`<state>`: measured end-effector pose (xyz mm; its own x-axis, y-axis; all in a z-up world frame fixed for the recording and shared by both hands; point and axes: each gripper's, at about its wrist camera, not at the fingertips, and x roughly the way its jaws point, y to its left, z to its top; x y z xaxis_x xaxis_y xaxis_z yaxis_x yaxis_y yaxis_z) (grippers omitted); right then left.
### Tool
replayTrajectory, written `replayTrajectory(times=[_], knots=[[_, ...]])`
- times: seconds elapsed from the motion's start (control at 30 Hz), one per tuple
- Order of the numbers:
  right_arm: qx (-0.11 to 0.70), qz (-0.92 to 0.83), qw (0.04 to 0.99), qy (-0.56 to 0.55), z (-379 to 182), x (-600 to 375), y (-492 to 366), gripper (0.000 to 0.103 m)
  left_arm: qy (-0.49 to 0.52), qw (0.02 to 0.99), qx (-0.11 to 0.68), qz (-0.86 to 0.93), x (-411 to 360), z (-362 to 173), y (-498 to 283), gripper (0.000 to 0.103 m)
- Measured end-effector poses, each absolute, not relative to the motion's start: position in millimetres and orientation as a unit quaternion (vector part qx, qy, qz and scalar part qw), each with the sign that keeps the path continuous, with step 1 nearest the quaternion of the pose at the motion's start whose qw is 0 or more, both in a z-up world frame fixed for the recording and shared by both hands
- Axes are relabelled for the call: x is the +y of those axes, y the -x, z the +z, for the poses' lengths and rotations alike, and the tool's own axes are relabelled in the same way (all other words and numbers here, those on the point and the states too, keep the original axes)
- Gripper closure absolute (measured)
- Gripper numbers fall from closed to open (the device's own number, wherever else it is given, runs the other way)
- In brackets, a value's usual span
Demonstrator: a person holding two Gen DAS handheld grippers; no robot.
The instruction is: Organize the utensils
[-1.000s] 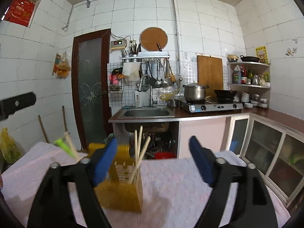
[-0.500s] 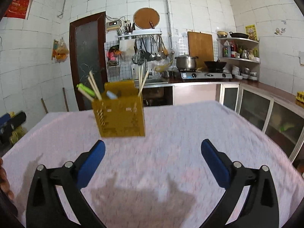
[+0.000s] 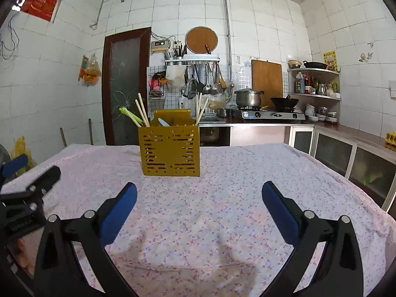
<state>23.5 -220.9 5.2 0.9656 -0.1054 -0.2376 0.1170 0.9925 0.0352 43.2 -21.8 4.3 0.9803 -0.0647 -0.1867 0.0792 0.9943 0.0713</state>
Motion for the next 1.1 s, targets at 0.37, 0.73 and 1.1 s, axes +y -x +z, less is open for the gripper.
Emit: replayTrajectory(times=[0.37, 0.73, 1.1], knots=[[0.114, -0.064, 0.991, -0.036, 4, -227, -19, 0.004, -0.025, 0.995, 0.091, -0.037, -14, 4, -43, 0.005], [0.115, -0.066, 0.991, -0.025, 4, -222, -18, 0.004, -0.010, 0.994, 0.098, -0.040, -7, 4, -49, 0.005], [0.109, -0.071, 0.991, -0.023, 4, -221, -16, 0.004, -0.011, 0.994, 0.097, -0.040, -11, 4, -47, 0.005]])
